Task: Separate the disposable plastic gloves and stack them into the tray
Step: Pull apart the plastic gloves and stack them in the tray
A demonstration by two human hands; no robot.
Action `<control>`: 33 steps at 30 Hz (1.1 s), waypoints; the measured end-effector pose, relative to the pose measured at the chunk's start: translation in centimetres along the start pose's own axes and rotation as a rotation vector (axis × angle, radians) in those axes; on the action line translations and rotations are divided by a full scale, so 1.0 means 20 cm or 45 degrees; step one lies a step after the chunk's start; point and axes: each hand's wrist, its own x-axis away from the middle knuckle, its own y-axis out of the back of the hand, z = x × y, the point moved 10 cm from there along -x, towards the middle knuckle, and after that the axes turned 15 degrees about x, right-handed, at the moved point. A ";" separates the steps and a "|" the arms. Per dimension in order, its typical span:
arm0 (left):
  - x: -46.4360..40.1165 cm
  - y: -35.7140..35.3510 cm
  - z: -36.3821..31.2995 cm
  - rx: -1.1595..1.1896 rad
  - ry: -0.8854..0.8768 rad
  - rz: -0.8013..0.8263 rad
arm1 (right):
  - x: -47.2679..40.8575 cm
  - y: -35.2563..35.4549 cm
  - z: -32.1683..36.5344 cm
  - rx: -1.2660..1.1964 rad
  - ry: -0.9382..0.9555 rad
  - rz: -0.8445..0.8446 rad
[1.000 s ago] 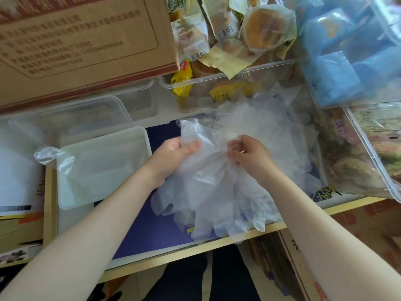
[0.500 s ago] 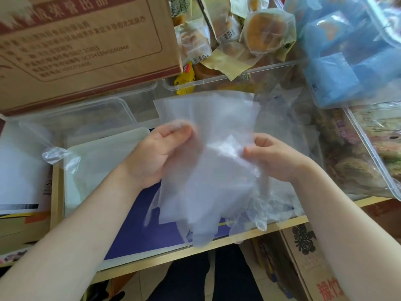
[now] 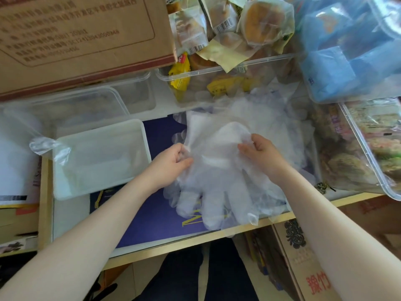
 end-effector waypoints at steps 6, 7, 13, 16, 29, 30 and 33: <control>0.01 -0.11 0.00 -0.090 0.051 0.106 | 0.03 -0.07 0.01 -0.003 0.057 0.209; 0.01 -0.12 0.00 -0.090 0.056 0.130 | 0.04 -0.07 0.03 -0.089 0.079 0.243; 0.03 -0.08 -0.08 0.399 0.070 0.182 | 0.12 -0.03 0.13 -0.230 0.165 0.412; 0.00 -0.05 -0.17 0.349 -0.041 0.017 | 0.14 -0.05 0.15 -0.072 0.185 0.429; 0.11 0.05 -0.26 -0.043 -0.385 -0.277 | 0.13 -0.05 0.26 -0.339 0.136 0.187; 0.12 0.08 -0.25 -0.011 -0.374 -0.303 | 0.13 -0.08 0.25 -0.346 0.135 0.190; 0.14 0.12 -0.22 0.072 -0.353 -0.366 | 0.13 -0.13 0.23 -0.280 0.163 0.182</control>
